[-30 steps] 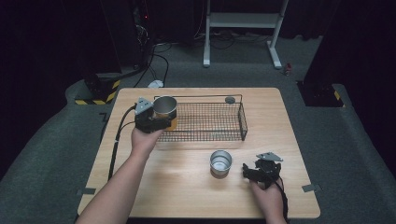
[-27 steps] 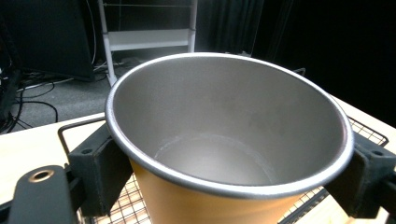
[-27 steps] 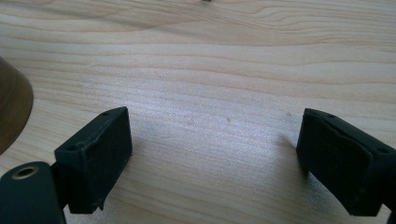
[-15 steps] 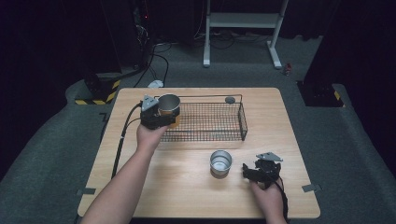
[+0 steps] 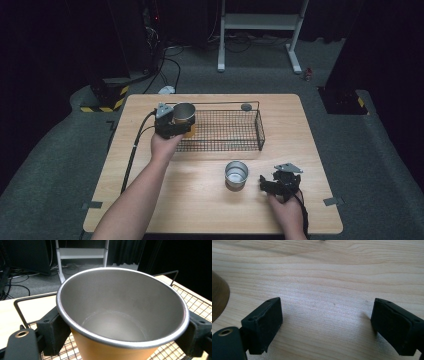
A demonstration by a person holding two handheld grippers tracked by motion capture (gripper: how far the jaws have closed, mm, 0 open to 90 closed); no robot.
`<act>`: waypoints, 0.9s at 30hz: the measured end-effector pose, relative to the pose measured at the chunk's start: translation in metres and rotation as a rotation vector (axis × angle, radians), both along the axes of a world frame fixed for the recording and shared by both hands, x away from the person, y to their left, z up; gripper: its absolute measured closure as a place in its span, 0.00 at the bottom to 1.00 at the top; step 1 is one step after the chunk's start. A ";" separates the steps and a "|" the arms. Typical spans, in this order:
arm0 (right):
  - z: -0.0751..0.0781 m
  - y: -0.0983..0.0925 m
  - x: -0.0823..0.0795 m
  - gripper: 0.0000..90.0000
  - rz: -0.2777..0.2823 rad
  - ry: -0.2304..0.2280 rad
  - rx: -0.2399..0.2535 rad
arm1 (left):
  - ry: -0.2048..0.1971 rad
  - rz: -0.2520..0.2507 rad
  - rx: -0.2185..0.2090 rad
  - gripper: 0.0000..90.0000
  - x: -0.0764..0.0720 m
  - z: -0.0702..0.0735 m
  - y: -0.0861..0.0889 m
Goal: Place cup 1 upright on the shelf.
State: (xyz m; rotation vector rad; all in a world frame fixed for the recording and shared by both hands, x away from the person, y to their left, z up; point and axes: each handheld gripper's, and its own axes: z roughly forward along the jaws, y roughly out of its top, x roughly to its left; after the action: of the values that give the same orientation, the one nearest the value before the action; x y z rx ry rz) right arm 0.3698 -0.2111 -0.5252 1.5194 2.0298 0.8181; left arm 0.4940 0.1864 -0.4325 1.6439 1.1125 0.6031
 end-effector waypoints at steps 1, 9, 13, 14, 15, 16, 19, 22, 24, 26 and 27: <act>0.000 0.000 0.000 0.11 0.000 0.000 0.000 | 0.006 0.000 0.003 0.15 0.001 -0.001 -0.001; 0.000 0.000 0.000 0.11 0.000 0.000 0.000 | 0.036 -0.005 0.033 0.15 0.007 -0.008 -0.005; 0.000 0.000 0.000 0.11 0.000 0.000 0.000 | 0.065 -0.005 0.050 0.15 0.008 -0.012 -0.007; 0.000 0.000 0.000 0.11 0.000 0.000 0.000 | 0.073 -0.003 0.051 0.15 0.009 -0.013 -0.007; 0.000 0.000 0.000 0.11 0.000 0.000 0.000 | 0.083 -0.001 0.056 0.15 0.009 -0.014 -0.008; 0.000 0.000 0.000 0.11 -0.001 0.000 0.000 | 0.085 0.001 0.062 0.15 0.009 -0.015 -0.008; 0.000 0.000 0.000 0.11 0.000 0.000 0.000 | 0.089 0.009 0.083 0.15 0.010 -0.017 -0.010; 0.000 0.000 0.000 0.11 0.000 0.000 0.000 | 0.112 0.013 0.091 0.15 0.011 -0.019 -0.011; 0.000 0.000 0.000 0.11 -0.002 0.001 0.002 | 0.122 0.015 0.097 0.15 0.012 -0.021 -0.011; 0.000 0.000 0.000 0.11 0.000 0.000 0.000 | 0.125 0.014 0.110 0.15 0.012 -0.022 -0.012; 0.000 0.000 0.000 0.11 -0.003 0.001 0.002 | 0.136 0.009 0.108 0.15 0.013 -0.023 -0.013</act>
State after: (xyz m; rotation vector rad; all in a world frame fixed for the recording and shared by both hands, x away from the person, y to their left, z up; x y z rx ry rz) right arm 0.3697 -0.2109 -0.5252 1.5238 2.0281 0.8186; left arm 0.5068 0.1739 -0.4552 1.7955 1.2039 0.5728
